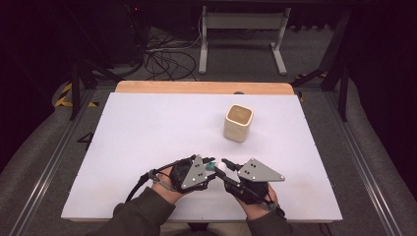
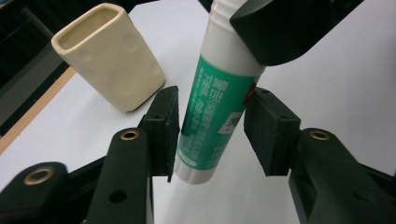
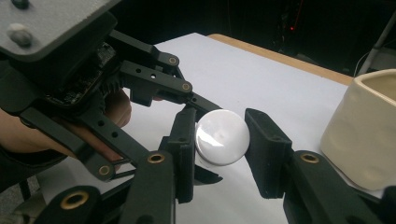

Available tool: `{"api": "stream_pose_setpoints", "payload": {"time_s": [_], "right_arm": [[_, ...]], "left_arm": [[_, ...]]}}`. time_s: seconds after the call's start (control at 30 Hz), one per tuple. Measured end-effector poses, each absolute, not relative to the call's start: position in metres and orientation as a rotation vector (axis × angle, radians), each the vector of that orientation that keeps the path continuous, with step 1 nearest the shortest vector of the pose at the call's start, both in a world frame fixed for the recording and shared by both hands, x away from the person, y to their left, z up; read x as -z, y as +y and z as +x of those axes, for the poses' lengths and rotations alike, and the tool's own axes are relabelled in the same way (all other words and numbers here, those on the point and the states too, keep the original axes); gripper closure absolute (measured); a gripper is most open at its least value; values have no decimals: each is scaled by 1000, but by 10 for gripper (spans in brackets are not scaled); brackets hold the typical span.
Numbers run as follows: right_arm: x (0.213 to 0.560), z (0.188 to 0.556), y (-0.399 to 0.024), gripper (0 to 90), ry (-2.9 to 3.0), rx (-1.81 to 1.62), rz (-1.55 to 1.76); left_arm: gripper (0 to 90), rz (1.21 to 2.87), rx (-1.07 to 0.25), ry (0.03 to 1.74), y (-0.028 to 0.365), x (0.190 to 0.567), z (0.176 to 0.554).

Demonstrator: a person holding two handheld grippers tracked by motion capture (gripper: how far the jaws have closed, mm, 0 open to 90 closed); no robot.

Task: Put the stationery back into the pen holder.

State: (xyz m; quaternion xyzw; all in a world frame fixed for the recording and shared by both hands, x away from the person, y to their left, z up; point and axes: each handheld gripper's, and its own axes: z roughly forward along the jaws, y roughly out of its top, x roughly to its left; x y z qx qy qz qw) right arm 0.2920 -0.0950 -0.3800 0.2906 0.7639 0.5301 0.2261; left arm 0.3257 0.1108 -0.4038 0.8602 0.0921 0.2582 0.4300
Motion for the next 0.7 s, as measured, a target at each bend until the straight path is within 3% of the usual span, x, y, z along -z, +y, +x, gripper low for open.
{"api": "stream_pose_setpoints", "payload": {"time_s": [0.7], "right_arm": [[379, 294, -98, 657, 2116, -1490, 832]], "left_arm": [[609, 2154, -657, 205, 112, 408, 327]]}}
